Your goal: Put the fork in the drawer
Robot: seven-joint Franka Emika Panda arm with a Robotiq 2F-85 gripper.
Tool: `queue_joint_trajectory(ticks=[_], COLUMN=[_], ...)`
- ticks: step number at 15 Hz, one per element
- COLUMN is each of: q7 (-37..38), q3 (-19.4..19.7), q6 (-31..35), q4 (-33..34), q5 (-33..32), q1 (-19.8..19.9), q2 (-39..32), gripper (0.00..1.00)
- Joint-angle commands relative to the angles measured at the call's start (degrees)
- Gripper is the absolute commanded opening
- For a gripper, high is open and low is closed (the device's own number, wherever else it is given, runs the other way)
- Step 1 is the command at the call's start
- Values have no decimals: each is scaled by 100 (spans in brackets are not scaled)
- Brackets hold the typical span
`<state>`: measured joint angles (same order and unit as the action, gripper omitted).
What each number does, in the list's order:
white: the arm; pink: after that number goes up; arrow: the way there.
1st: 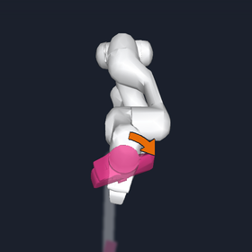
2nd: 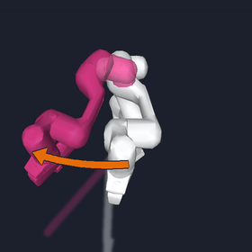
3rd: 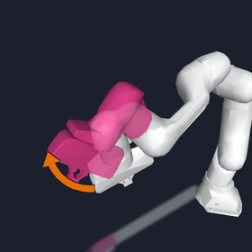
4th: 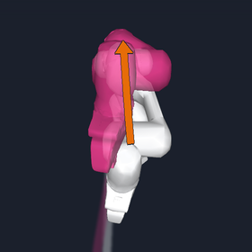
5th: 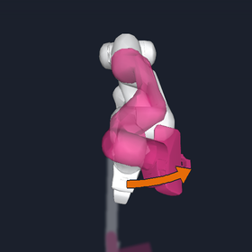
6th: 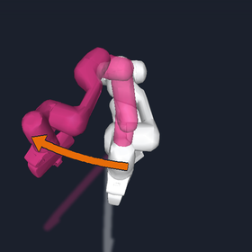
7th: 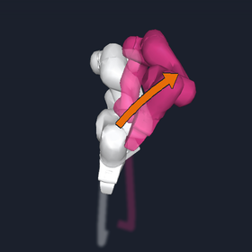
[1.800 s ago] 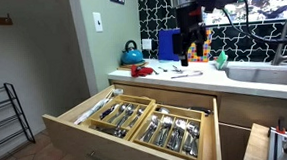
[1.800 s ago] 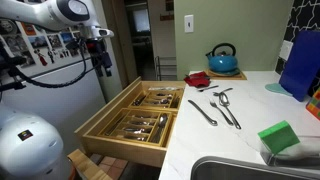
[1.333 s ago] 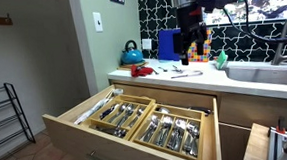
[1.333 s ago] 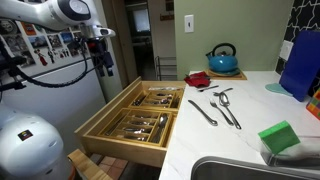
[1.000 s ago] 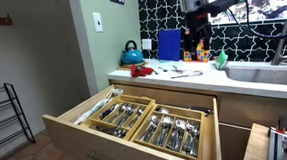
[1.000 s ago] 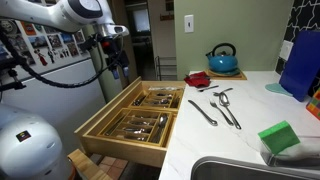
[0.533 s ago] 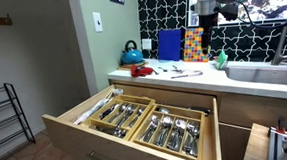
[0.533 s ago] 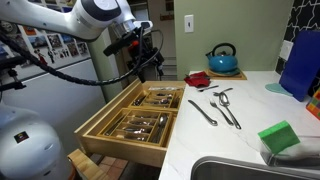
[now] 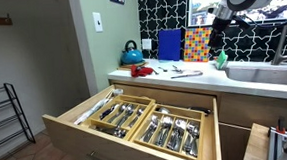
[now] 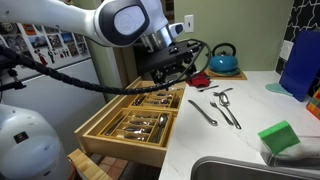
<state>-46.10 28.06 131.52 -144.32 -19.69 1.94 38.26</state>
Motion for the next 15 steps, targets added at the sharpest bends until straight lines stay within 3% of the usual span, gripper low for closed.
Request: queue_joint_trajectory(ticks=[1,10,15], q7=[-319,-249,-362], q3=[-136,-349,-287], q6=[33,21,72], q4=[18,24,809], q5=[308,284,411], q1=[284,363,282], q2=[-107,-98,-1225], gripper=[100,100,100])
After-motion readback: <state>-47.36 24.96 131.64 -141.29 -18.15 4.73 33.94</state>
